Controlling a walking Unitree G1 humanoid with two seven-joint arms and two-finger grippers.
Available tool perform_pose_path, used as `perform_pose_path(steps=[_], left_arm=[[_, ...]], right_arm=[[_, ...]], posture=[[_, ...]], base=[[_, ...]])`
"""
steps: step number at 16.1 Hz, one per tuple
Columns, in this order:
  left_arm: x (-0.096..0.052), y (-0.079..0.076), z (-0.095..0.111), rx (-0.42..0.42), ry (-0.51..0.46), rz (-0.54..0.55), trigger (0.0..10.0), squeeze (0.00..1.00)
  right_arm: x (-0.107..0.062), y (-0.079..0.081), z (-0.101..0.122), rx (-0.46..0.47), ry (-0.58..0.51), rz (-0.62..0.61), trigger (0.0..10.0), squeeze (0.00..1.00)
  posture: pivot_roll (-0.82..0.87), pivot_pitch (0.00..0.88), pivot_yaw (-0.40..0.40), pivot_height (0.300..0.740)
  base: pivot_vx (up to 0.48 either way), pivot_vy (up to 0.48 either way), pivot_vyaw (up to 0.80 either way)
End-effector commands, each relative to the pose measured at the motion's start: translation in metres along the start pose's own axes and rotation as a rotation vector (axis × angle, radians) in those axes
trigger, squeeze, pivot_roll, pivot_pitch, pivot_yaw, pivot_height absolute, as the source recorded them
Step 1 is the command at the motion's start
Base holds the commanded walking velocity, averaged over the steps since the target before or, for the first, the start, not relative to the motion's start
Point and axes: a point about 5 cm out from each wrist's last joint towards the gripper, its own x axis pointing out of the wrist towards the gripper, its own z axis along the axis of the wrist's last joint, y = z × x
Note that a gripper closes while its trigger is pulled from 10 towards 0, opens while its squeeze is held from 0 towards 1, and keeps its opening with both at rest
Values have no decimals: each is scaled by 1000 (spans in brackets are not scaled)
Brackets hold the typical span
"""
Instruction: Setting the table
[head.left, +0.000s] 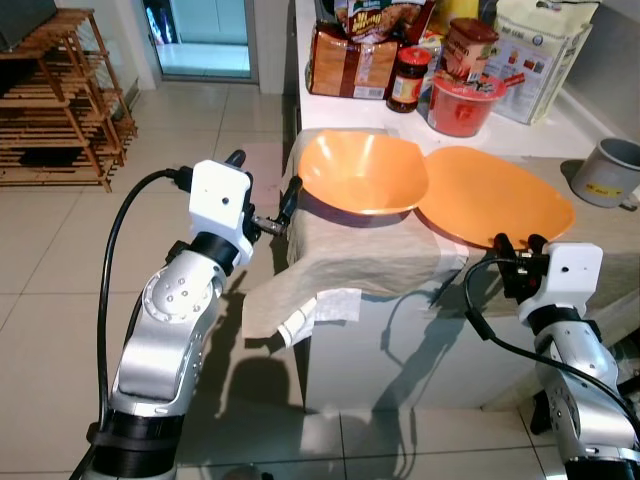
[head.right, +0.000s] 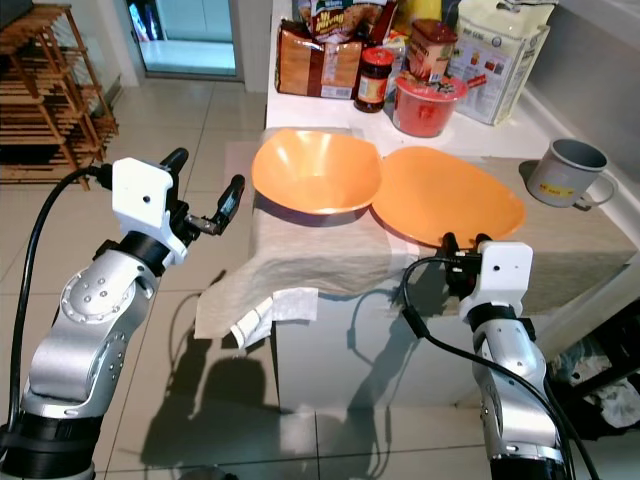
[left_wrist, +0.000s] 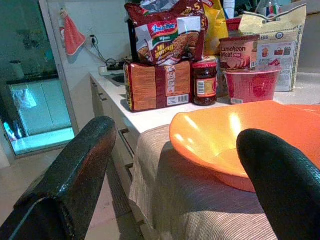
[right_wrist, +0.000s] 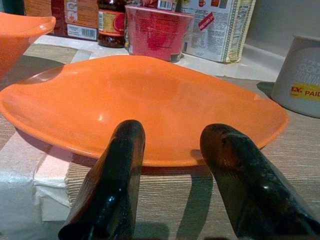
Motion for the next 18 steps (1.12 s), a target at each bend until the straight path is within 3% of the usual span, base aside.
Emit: perform_pose_path(steps=[1, 2, 3, 4, 5, 7, 9, 11, 16, 18], left_arm=[[1, -1, 6, 13, -14, -2, 10000, 0], [1, 1, 4, 9, -5, 5, 10000, 0], [2, 1, 3, 8, -2, 7, 10000, 0], [4, 2, -6, 3, 32, 17, 10000, 0], [6, 0, -9, -5, 40, 14, 10000, 0], [10, -5, -12, -36, 47, -14, 10000, 0], [16, -10, -12, -59, 38, -34, 10000, 0], [18, -9, -11, -72, 30, -23, 10000, 0], [19, -4, -10, -56, 27, 22, 10000, 0], [18, -2, -8, -41, 11, 42, 10000, 0]], right_arm=[[-2, -5, 4, -4, -18, -20, 10000, 0], [-7, 1, 25, -46, -110, -11, 10000, 0], [-8, 4, 31, -60, -142, -7, 10000, 0], [-18, 16, 63, -117, -276, -18, 10000, 0], [-21, 20, 72, -108, -308, -46, 10000, 0], [-23, 24, 68, -74, -292, -81, 10000, 0], [-24, 28, 49, -46, -222, -76, 10000, 0], [-27, 33, 46, -55, -205, -66, 10000, 0], [-31, 37, 39, -60, -171, -51, 10000, 0], [-32, 40, 38, -65, -168, -34, 10000, 0]], posture=[[45, 23, -28, 740], [37, 20, -28, 740], [37, 20, -28, 740], [21, 16, -24, 740], [16, 14, -22, 740], [-8, 1, -15, 740], [-13, 0, -13, 740], [-12, 0, -14, 740], [-9, 0, -20, 740], [-5, 0, -21, 740]], base=[[0, 0, 0], [0, 0, 0], [0, 0, 0], [0, 0, 0], [0, 0, 0], [0, 0, 0], [0, -480, 0], [0, -465, 0], [194, -385, 0], [216, 0, 0]])
